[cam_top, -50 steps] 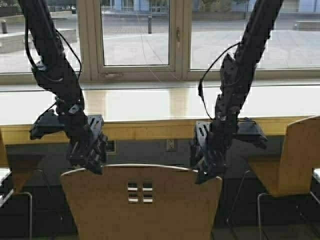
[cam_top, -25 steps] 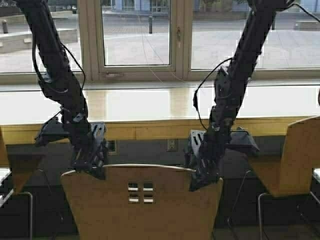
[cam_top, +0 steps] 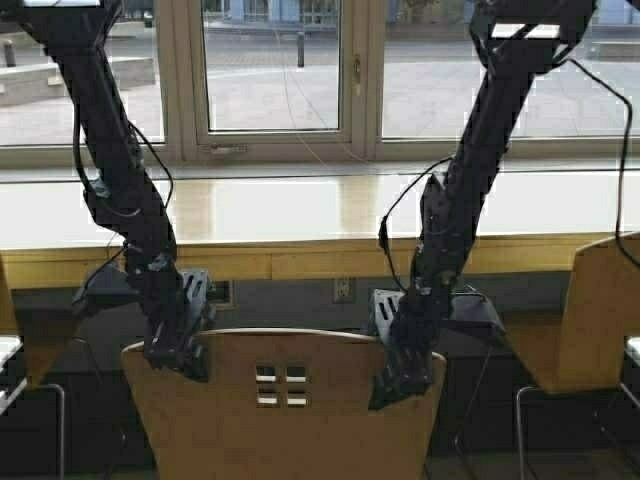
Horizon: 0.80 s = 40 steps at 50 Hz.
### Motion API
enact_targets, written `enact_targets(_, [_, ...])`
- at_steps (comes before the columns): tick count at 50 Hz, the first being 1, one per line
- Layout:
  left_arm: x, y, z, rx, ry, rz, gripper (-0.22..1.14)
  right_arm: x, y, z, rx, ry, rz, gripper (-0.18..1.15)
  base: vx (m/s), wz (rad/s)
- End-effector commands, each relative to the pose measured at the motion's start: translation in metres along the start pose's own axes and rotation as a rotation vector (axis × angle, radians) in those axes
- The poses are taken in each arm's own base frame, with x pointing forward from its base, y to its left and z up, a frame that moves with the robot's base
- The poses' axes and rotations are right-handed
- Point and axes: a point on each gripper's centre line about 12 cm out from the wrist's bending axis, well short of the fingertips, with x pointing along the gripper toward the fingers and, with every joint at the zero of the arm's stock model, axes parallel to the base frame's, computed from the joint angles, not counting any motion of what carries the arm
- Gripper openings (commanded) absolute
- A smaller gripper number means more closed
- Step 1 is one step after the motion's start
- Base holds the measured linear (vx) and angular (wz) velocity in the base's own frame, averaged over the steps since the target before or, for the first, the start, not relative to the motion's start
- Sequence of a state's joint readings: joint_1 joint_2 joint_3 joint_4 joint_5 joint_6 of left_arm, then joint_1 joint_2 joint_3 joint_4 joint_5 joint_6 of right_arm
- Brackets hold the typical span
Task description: Push the chairs under the table
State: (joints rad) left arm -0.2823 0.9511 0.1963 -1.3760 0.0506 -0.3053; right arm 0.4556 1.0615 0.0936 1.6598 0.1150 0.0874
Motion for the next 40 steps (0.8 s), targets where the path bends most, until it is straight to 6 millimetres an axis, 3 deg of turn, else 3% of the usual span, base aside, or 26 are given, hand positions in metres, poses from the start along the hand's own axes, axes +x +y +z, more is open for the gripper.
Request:
enact_targets(1, [0.002, -0.016, 0.001, -0.005, 0.0, -0.038, 0.79, 0.0, 0.019, 0.005, 0.01, 0.003, 0.044, 0.9, 0.0, 0.0])
enact_targets(15, [0.017, -0.021, 0.003, -0.005, -0.001, -0.05, 0.78, 0.015, 0.019, 0.01, 0.016, 0.005, 0.049, 0.9, 0.0, 0.0])
enact_targets(21, [0.017, -0.023, 0.003, -0.003, -0.002, -0.057, 0.63, 0.016, 0.02, 0.011, 0.016, 0.006, 0.051, 0.82, 0.0, 0.0])
enact_targets(25, [0.016, -0.025, 0.002, -0.001, 0.0, -0.06, 0.45, 0.015, 0.02, 0.01, 0.014, 0.009, 0.05, 0.67, 0.0, 0.0])
enact_targets(33, [0.014, -0.023, 0.0, -0.005, 0.016, -0.051, 0.05, 0.015, 0.019, 0.009, 0.015, 0.036, 0.047, 0.17, 0.0, 0.0])
enact_targets(36, [0.014, -0.022, 0.0, -0.007, 0.023, -0.048, 0.0, 0.013, 0.02, 0.008, 0.015, 0.041, 0.048, 0.02, 0.0, 0.0])
enact_targets(40, [0.013, -0.022, -0.001, -0.005, 0.025, -0.049, 0.03, 0.009, 0.024, 0.008, 0.012, 0.041, 0.056, 0.01, 0.0, 0.02])
